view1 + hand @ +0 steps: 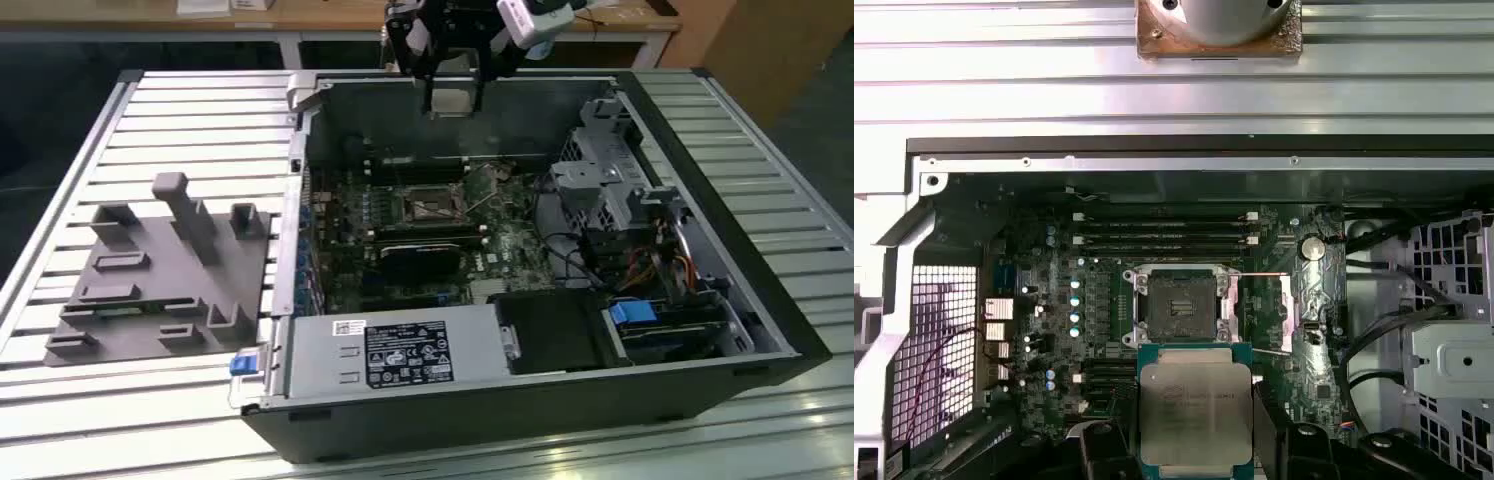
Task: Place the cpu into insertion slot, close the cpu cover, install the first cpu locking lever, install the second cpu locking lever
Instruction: 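Place the cpu into insertion slot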
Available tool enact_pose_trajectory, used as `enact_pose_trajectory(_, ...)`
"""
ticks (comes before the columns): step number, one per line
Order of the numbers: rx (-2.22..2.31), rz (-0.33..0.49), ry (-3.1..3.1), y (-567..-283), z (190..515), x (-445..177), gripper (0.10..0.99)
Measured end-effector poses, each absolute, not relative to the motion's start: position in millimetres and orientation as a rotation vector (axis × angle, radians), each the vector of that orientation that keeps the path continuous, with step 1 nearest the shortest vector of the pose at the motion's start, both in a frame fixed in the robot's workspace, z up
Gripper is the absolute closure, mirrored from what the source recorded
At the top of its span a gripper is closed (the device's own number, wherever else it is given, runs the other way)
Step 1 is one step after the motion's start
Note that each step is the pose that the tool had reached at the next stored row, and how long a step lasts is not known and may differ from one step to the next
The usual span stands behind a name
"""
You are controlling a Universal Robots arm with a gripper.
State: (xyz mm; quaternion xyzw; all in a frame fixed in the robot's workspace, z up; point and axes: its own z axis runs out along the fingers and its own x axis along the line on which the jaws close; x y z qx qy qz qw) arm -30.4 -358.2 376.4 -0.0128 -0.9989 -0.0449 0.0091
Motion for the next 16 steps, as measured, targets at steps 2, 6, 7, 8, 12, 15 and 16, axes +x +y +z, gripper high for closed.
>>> enact_pose_trajectory(2,-0.04,-0.14,-3.12,-358.2,376.4,-30.4,0.549)
enact_pose_trajectory(6,-0.04,-0.14,-3.12,-358.2,376.4,-30.4,0.549)
enact_pose_trajectory(7,-0.04,-0.14,-3.12,-358.2,376.4,-30.4,0.549)
enact_pose_trajectory(8,-0.04,-0.14,-3.12,-358.2,376.4,-30.4,0.549)
enact_pose_trajectory(12,-0.04,-0.14,-3.12,-358.2,376.3,-30.4,0.549)
enact_pose_trajectory(15,-0.04,-0.139,-3.12,-358.2,373.9,-30.4,0.549)
enact_pose_trajectory(16,-0.04,-0.138,-3.12,-358.2,372.3,-30.3,0.549)
